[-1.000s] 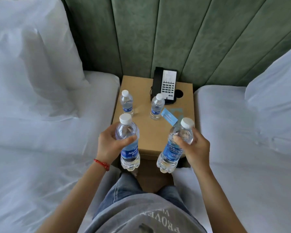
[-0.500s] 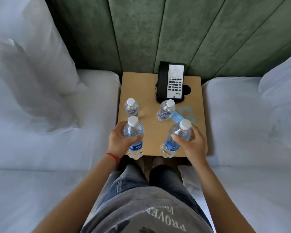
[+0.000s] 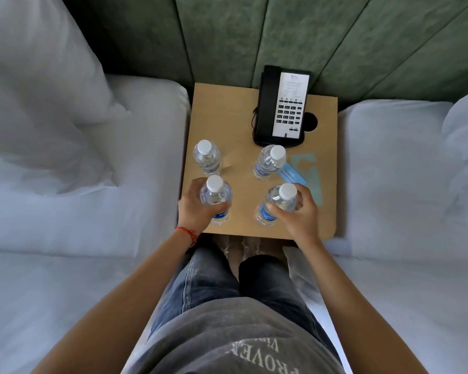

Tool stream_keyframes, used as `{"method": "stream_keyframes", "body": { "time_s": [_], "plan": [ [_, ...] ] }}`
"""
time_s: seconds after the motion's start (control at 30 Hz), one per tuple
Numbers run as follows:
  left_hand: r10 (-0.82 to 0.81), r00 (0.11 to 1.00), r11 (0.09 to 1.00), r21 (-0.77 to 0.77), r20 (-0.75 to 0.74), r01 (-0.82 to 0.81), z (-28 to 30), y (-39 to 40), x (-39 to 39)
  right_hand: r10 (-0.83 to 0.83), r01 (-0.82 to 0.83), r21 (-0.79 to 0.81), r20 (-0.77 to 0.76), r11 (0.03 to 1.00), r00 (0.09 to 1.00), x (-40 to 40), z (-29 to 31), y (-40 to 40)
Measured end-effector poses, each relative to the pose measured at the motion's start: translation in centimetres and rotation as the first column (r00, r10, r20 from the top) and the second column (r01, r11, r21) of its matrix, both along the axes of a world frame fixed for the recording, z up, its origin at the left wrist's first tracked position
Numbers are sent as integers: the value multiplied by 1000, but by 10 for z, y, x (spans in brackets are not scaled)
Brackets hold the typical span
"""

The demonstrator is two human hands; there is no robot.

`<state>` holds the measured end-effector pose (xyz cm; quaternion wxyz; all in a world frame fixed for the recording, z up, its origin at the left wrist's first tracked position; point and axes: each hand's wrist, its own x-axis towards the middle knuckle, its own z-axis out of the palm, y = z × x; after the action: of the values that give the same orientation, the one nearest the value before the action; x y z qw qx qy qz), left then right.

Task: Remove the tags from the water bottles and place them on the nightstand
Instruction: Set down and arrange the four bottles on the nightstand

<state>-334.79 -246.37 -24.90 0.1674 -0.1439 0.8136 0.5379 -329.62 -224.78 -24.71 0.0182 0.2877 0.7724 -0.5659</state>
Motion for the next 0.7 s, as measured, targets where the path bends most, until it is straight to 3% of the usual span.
{"method": "stream_keyframes", "body": {
  "time_s": [0.7],
  "plan": [
    [-17,999,998,-56,41,19,-39,-11,19,114,-118,69,66,991,991,6,-44,6]
  ]
}}
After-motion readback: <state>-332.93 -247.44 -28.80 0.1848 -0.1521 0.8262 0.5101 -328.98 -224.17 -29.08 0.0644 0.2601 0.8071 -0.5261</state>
